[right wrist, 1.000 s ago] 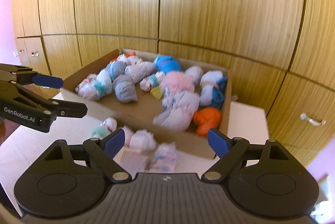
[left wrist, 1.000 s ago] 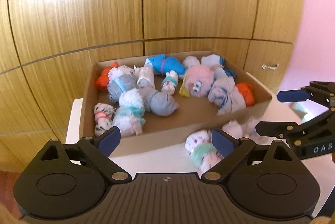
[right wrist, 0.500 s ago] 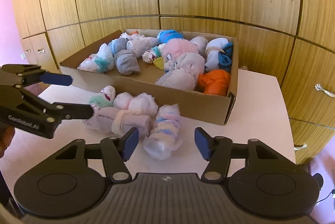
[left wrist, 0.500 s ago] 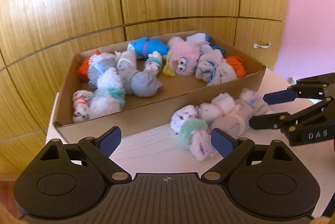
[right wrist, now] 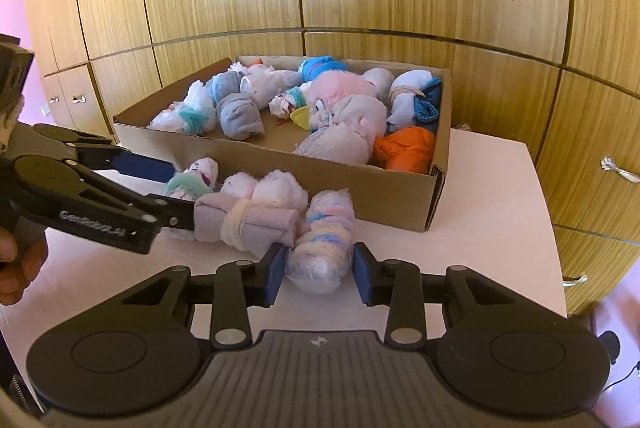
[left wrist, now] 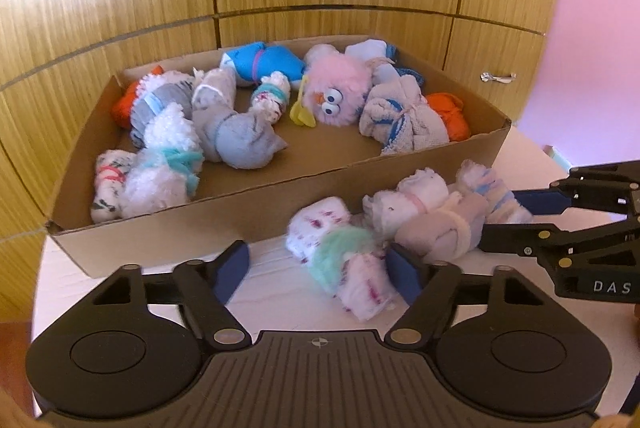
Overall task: Organize objects
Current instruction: 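Grasp the white teal-fluffy sock with the left tool while the right tool grasps the striped sock, then carry both held socks into the box, lower them in, open both tools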
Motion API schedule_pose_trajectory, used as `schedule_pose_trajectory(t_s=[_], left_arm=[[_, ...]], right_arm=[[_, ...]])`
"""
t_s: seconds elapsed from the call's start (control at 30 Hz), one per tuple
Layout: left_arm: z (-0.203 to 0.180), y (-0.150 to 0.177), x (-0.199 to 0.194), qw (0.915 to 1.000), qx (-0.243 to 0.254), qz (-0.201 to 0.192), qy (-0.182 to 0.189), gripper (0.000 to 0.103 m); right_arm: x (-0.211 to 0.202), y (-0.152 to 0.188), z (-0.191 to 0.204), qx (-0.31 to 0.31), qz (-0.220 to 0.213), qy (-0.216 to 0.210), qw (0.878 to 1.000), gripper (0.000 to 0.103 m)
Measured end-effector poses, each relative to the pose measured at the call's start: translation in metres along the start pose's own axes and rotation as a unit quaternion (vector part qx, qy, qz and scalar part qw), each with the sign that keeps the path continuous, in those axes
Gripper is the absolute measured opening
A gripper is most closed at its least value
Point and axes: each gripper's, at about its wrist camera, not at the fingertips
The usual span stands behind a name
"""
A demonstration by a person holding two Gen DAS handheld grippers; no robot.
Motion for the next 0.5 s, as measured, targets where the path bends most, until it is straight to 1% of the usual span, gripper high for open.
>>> schedule_pose_trajectory(t_s=[0.07,0.1,0.13,0.17,0.2,0.33,0.5], left_arm=[[0.0,-0.002,0.001,1.0,-0.003,-0.002,0.002,0.069],[0.0,-0.003,0.001,1.0,-0.005,-0.003,0.007,0.058],[0.0,-0.004,0.001,0.9999,-0.007,-0.002,0.012,0.054],[-0.001,-0.005,0.001,0.9998,-0.009,0.0,0.017,0.054],[0.0,-0.006,0.0,0.9997,-0.01,0.001,0.02,0.05],[0.0,-0.003,-0.006,0.9996,-0.008,0.001,0.028,0.048],[0.006,-0.003,-0.022,0.9997,-0.003,-0.006,0.024,0.048]], right_arm=[[-0.001,0.001,0.001,-0.002,0.0,-0.002,1.0,0.032],[-0.001,0.001,0.001,-0.003,0.001,-0.002,1.0,0.032],[-0.002,0.002,0.001,-0.003,0.001,-0.003,1.0,0.031],[-0.002,0.002,0.001,-0.002,0.0,-0.003,1.0,0.031],[-0.003,0.002,0.002,-0.001,-0.002,-0.003,1.0,0.031],[-0.005,0.004,0.0,0.004,-0.004,-0.003,1.0,0.031],[-0.013,0.004,0.001,0.005,-0.01,-0.001,1.0,0.031]])
Point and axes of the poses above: each gripper's, at about its wrist camera, not at the fingertips, and x roughly the way its jaws point, z to its left, y to its underside, and after that the axes turned 2 degrees about x, right-handed
